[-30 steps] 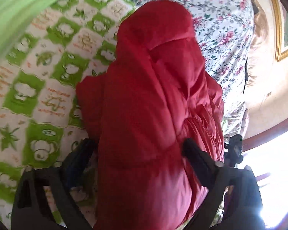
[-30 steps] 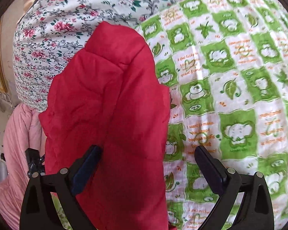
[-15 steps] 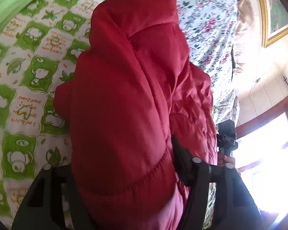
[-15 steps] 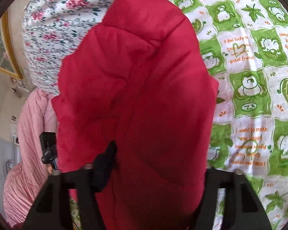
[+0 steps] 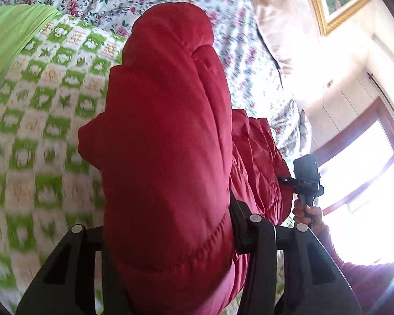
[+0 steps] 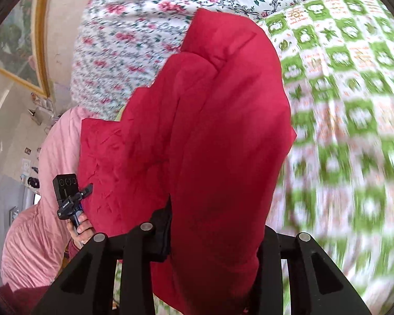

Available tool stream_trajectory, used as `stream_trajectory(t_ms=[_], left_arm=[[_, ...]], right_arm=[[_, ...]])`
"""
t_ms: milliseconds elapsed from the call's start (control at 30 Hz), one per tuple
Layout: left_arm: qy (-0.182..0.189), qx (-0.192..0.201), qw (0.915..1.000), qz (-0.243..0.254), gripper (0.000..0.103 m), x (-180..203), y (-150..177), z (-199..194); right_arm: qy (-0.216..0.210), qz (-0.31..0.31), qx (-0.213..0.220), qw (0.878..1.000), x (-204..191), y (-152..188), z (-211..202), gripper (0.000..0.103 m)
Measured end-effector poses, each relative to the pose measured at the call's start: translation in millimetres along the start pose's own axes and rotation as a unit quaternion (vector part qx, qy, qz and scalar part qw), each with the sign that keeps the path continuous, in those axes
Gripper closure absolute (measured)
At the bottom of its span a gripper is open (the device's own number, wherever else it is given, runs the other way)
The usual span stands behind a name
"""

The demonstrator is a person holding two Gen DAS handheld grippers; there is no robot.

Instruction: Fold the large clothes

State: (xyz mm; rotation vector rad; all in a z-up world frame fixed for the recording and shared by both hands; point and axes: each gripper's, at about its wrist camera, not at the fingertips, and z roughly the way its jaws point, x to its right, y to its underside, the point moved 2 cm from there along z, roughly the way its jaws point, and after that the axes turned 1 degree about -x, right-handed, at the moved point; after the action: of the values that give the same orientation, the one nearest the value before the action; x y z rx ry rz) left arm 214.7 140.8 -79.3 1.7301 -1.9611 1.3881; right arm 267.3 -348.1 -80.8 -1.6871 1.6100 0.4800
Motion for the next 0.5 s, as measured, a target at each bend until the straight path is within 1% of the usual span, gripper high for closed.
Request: stream_trajectory(t_ms=[100,267,400,500], left_arm=[[0.009,-0.002,1.0000,-0.003,0.058,7.1,28.9,-15.9],[0.010,-0.005,0.9999,-0.005,0.058,8.8,59.2,-23.8],[-0.025,-0.004,0.9996,-0.014,0.058,-5.0,61.1,-13.1],[-0.067,-0.010,0.9976,-0.017,0.055,-17.1,59.1,0.1]], right_arm=[[-0.010,0.005,0.001,1.000,-4.4,32.2,-16.1,0.068],[-0.020,0.020,0.001,1.000,2.2,77.3,-29.4,0.068],[-0.010,0.043,0.011,0.999,17.9,90.4,-26.2,0.065],[-0.002,0.054,0.025,0.998,22.2,87.6,-22.4,0.063]])
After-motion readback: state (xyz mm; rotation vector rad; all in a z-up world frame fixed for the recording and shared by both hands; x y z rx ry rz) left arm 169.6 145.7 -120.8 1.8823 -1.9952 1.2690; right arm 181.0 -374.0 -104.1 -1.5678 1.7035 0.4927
